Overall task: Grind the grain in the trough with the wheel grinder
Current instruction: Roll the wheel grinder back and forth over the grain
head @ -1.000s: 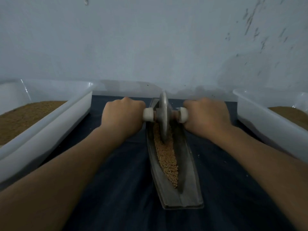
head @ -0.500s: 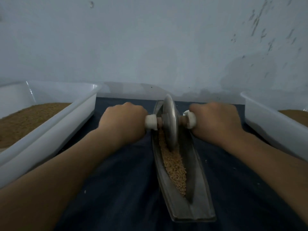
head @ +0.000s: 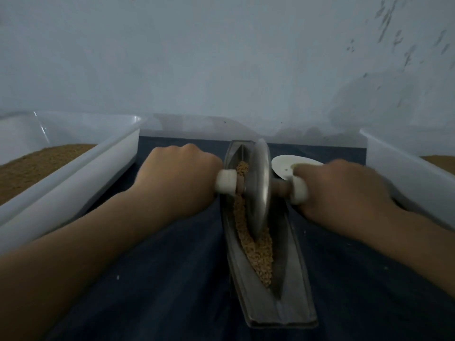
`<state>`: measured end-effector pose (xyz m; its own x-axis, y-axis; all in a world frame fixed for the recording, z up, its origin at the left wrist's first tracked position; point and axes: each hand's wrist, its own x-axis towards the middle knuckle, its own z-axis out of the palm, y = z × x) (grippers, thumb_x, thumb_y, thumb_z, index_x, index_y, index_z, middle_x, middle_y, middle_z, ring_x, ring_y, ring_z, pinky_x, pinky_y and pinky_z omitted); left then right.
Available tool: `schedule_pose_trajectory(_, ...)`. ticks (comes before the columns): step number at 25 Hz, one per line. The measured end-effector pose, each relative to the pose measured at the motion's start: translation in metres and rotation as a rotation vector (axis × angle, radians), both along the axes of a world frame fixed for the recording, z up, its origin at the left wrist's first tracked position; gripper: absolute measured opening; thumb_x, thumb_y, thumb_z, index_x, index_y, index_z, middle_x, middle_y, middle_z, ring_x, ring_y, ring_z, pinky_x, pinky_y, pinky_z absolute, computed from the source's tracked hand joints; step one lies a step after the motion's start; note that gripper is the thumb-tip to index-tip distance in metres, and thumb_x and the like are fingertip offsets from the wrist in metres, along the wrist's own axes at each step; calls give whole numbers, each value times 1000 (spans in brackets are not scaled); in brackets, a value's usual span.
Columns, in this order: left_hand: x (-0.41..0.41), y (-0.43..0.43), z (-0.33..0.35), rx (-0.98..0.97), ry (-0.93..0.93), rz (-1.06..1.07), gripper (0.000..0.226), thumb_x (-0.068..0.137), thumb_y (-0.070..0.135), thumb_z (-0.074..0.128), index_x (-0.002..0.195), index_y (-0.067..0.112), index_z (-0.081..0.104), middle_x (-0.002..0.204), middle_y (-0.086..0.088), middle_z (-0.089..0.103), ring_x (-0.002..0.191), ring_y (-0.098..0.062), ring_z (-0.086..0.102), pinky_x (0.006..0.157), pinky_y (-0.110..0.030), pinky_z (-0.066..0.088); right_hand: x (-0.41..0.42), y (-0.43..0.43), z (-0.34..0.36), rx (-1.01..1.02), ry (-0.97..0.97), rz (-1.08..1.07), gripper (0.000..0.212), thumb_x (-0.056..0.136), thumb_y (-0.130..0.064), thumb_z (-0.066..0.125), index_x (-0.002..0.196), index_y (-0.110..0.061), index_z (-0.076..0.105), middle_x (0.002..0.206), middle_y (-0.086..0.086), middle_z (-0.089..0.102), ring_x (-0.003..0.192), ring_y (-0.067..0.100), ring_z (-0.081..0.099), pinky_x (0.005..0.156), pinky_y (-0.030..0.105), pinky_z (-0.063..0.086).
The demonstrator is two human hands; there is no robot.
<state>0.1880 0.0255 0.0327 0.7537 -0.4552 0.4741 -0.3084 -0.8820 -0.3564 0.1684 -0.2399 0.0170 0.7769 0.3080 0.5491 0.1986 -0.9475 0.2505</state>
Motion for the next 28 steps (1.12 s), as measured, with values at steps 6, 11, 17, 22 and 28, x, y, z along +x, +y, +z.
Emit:
schedule_pose_trajectory(6,29,-24,17,21,28,115,10,90,35,58,89,25,58,72,6,40,67,-20,52,56,-32,36,32,12,8,164,189,-117,12,85,-39,61,83,-31,54,73,-8,55,62,19,49,54,30,36)
schedule_pose_trajectory(11,-16,5,-6,-11,-57,-22,36,57,39,81,64,30,46,53,11,22,41,-12,17,48,-16,8,-12,-1,-3,-9,-190,96,31,53,-39,65,64,-30,37,56,-17,8,49,-3,4,50,14,4)
schedule_pose_trajectory(17,33,-27,12,-99,91,180,10,92,31,55,98,27,63,83,2,55,75,-23,57,62,-34,36,41,25,24,83,208,-150,18,87,-41,65,83,-32,50,85,-5,62,77,21,59,61,30,41)
schedule_pose_trajectory(22,-13,-4,0,37,-93,-55,25,67,35,77,76,27,55,59,8,25,43,-17,31,46,-24,16,-15,2,-6,48,5,-14,31,70,-47,63,71,-33,35,54,-16,24,45,6,27,46,18,15)
schedule_pose_trajectory(28,18,-16,4,26,-41,55,22,80,32,65,74,28,44,63,7,37,54,-20,41,48,-27,21,10,10,-3,39,-22,-107,25,78,-46,65,76,-33,44,59,-11,38,48,10,34,47,22,19)
